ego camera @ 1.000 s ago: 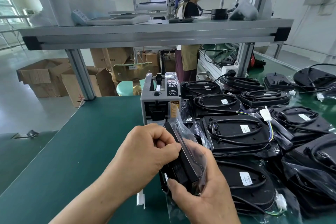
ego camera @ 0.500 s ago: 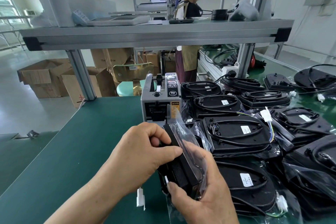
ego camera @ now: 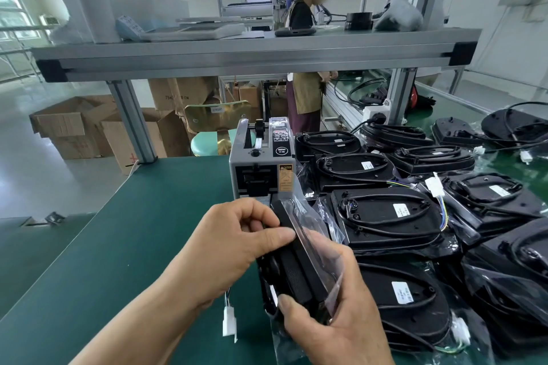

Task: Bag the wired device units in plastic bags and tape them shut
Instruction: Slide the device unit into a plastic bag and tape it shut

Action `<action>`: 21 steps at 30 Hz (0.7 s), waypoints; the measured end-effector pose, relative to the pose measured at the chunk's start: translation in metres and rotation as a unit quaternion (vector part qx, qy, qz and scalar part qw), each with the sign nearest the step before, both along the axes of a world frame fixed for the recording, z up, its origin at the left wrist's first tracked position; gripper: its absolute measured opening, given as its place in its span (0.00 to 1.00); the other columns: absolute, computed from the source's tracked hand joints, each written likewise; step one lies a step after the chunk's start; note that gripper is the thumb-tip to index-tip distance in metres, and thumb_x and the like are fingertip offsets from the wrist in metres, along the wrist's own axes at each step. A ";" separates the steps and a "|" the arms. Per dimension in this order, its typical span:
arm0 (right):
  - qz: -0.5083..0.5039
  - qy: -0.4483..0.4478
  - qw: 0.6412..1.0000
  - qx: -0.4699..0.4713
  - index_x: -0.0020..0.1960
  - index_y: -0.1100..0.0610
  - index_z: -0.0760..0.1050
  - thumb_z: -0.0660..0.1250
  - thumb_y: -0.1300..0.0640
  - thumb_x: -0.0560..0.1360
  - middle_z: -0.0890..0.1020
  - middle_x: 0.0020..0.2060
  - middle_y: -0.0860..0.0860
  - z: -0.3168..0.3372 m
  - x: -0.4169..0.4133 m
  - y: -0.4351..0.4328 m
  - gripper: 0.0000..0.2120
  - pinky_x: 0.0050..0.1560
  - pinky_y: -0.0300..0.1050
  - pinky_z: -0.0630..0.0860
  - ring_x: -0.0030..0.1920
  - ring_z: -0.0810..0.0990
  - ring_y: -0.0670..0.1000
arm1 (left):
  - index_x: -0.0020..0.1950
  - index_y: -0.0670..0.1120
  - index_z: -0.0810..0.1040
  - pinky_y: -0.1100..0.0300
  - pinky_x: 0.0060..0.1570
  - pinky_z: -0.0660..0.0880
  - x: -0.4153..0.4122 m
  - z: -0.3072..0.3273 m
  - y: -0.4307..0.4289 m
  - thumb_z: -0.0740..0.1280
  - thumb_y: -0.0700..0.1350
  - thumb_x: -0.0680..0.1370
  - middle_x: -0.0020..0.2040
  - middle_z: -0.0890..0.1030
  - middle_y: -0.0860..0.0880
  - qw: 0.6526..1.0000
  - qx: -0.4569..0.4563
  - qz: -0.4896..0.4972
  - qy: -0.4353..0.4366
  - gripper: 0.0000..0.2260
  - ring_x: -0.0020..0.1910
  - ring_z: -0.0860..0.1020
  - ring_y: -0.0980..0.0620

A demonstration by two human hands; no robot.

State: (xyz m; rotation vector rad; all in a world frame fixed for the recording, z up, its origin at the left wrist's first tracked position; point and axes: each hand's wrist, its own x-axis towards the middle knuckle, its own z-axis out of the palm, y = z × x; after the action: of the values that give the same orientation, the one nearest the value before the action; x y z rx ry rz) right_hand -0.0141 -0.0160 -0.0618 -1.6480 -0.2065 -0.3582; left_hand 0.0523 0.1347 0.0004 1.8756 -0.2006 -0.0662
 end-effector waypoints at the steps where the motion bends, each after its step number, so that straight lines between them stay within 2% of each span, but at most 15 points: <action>1: -0.005 0.000 1.000 0.000 0.62 0.44 0.74 0.74 0.61 0.60 0.81 0.60 0.39 -0.001 0.000 -0.001 0.33 0.59 0.43 0.78 0.60 0.81 0.44 | 0.40 0.53 0.82 0.64 0.35 0.72 0.000 0.001 0.000 0.81 0.54 0.59 0.32 0.74 0.55 1.000 0.010 -0.010 0.003 0.15 0.33 0.71 0.57; 3: -0.009 0.000 1.000 0.000 0.62 0.44 0.74 0.74 0.61 0.59 0.82 0.59 0.39 -0.003 -0.001 -0.001 0.33 0.57 0.42 0.79 0.58 0.82 0.44 | 0.40 0.53 0.81 0.64 0.33 0.70 0.001 0.003 0.000 0.83 0.52 0.58 0.31 0.72 0.57 0.999 0.034 -0.016 0.000 0.16 0.31 0.69 0.58; 5: -0.005 -0.002 1.000 0.001 0.62 0.44 0.74 0.74 0.62 0.60 0.83 0.56 0.39 -0.003 -0.002 -0.001 0.33 0.54 0.40 0.80 0.55 0.84 0.44 | 0.38 0.51 0.81 0.63 0.33 0.70 0.002 0.005 0.001 0.84 0.48 0.62 0.30 0.73 0.56 0.998 0.058 -0.018 -0.006 0.14 0.30 0.69 0.58; 8: 0.007 -0.006 1.000 0.016 0.62 0.46 0.75 0.73 0.62 0.59 0.84 0.56 0.41 -0.001 -0.004 -0.002 0.32 0.50 0.36 0.80 0.53 0.84 0.44 | 0.38 0.50 0.81 0.60 0.36 0.72 0.007 0.008 0.004 0.82 0.47 0.65 0.31 0.76 0.55 0.996 0.082 -0.004 -0.026 0.10 0.30 0.71 0.57; 11: 0.008 -0.023 0.999 0.036 0.62 0.49 0.76 0.73 0.62 0.59 0.83 0.57 0.39 -0.003 -0.004 -0.003 0.32 0.49 0.32 0.79 0.55 0.83 0.42 | 0.46 0.54 0.81 0.63 0.41 0.73 0.011 0.007 0.009 0.80 0.50 0.67 0.41 0.79 0.56 0.991 0.109 0.050 -0.052 0.13 0.35 0.75 0.59; 12: 0.010 -0.033 0.999 0.039 0.63 0.49 0.76 0.74 0.61 0.59 0.83 0.57 0.38 -0.004 -0.002 -0.002 0.32 0.50 0.31 0.78 0.57 0.83 0.42 | 0.49 0.53 0.82 0.64 0.44 0.74 0.013 0.007 0.011 0.79 0.50 0.68 0.45 0.82 0.55 0.993 0.099 0.047 -0.045 0.13 0.39 0.79 0.58; 14: 0.020 -0.058 0.997 0.055 0.64 0.52 0.74 0.74 0.58 0.60 0.81 0.60 0.38 -0.007 0.003 0.002 0.32 0.53 0.31 0.77 0.60 0.81 0.42 | 0.49 0.51 0.85 0.66 0.48 0.77 0.014 0.009 0.013 0.77 0.48 0.70 0.46 0.85 0.54 0.998 0.058 0.011 -0.036 0.09 0.46 0.83 0.56; 16: 0.032 -0.068 0.994 0.074 0.66 0.55 0.71 0.74 0.60 0.63 0.78 0.65 0.39 -0.011 0.012 0.008 0.32 0.56 0.33 0.77 0.64 0.78 0.42 | 0.49 0.51 0.86 0.63 0.51 0.77 0.018 0.012 0.018 0.77 0.48 0.71 0.46 0.85 0.55 0.993 0.079 0.012 -0.090 0.07 0.47 0.83 0.57; 18: 0.050 -0.053 0.994 0.082 0.67 0.54 0.69 0.74 0.63 0.66 0.74 0.69 0.40 -0.017 0.023 0.013 0.32 0.60 0.37 0.76 0.68 0.75 0.43 | 0.51 0.52 0.86 0.60 0.52 0.75 0.024 0.016 0.021 0.77 0.47 0.72 0.48 0.83 0.57 0.980 0.121 0.028 -0.158 0.09 0.48 0.81 0.57; 21: 0.066 -0.011 0.996 0.051 0.68 0.46 0.68 0.73 0.67 0.71 0.72 0.70 0.36 -0.033 0.034 0.015 0.32 0.70 0.42 0.70 0.72 0.69 0.41 | 0.47 0.52 0.86 0.68 0.49 0.73 0.024 0.013 0.019 0.77 0.41 0.71 0.45 0.82 0.58 0.964 0.138 0.010 -0.228 0.08 0.47 0.80 0.58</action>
State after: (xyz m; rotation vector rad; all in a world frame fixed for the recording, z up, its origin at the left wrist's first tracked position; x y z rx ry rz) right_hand 0.0204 -0.0005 -0.0945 -1.5220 -0.3079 -0.2818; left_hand 0.0762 0.1533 0.0130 2.1503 -0.5097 0.3730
